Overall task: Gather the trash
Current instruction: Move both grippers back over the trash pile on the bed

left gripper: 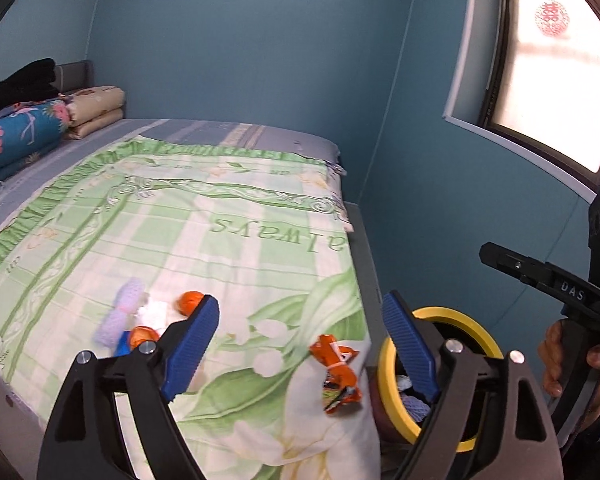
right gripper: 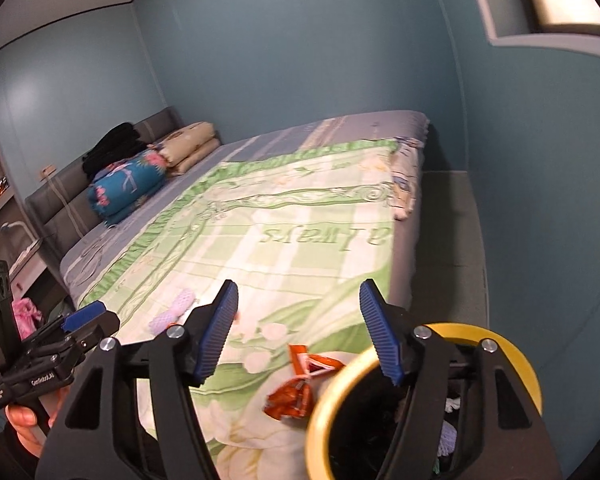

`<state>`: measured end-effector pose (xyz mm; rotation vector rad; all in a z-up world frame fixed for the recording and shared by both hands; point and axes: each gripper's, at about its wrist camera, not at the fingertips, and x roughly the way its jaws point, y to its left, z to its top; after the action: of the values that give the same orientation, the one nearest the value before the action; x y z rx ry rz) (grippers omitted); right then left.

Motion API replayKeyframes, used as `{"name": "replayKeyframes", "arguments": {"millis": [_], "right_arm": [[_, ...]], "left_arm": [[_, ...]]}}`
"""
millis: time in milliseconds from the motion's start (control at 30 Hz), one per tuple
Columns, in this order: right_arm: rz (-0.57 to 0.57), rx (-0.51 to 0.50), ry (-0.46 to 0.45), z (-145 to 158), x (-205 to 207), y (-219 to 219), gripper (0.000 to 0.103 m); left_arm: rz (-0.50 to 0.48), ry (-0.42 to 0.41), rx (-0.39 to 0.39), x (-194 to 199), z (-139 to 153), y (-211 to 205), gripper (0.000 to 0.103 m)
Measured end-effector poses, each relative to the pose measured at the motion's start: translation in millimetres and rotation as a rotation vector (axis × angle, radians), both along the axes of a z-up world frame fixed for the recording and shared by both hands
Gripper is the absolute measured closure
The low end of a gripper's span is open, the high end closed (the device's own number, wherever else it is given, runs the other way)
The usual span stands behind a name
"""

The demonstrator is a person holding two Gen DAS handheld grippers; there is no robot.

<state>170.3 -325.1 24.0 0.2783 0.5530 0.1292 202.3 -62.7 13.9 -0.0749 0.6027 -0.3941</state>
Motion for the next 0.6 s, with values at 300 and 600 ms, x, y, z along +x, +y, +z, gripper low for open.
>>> {"name": "replayKeyframes", "arguments": {"millis": [300, 600], "right_arm": [[0.112, -0.019, -0.007, 7, 16, 48, 0.035], [0.199, -0.031, 0.001, 6, 39, 92, 0.035]], "left_arm": [[0.117, -0.010, 0.012, -4, 7, 49, 0.017], [0.197, -0.001, 0.012, -1, 3, 84, 0.016]]}}
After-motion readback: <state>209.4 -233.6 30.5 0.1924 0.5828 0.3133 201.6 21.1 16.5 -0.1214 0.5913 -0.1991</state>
